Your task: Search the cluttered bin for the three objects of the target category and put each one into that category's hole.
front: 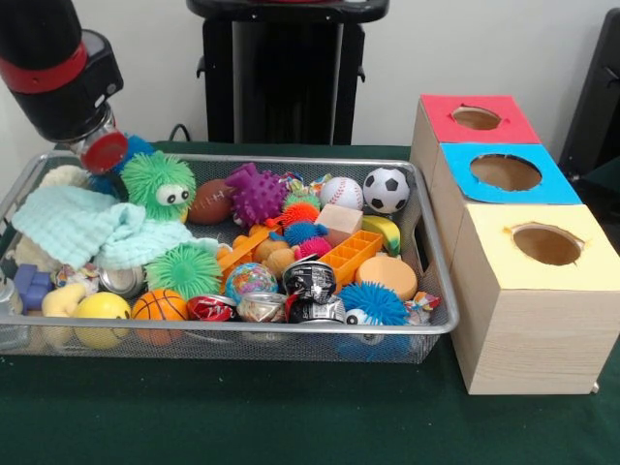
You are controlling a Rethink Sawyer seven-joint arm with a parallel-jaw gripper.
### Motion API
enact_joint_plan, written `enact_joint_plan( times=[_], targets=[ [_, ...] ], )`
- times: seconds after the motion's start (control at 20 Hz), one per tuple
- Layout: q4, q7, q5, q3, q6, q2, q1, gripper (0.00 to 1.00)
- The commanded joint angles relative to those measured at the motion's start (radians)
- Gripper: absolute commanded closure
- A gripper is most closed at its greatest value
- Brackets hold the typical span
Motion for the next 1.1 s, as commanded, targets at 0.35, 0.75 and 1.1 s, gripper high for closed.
enact_joint_plan(
  times=[0.35, 0.75, 1.1],
  targets=[
    [0.045, 0.086, 0.011, 0.043, -0.021, -0.077, 0.128, 0.0],
    [0.019, 0.164, 0.036, 0.057, -0.188, 0.057, 0.198, 0.0],
    [0.009, 0.214, 0.065, 0.019, -0.268, 0.112, 0.271, 0.0]
  ],
)
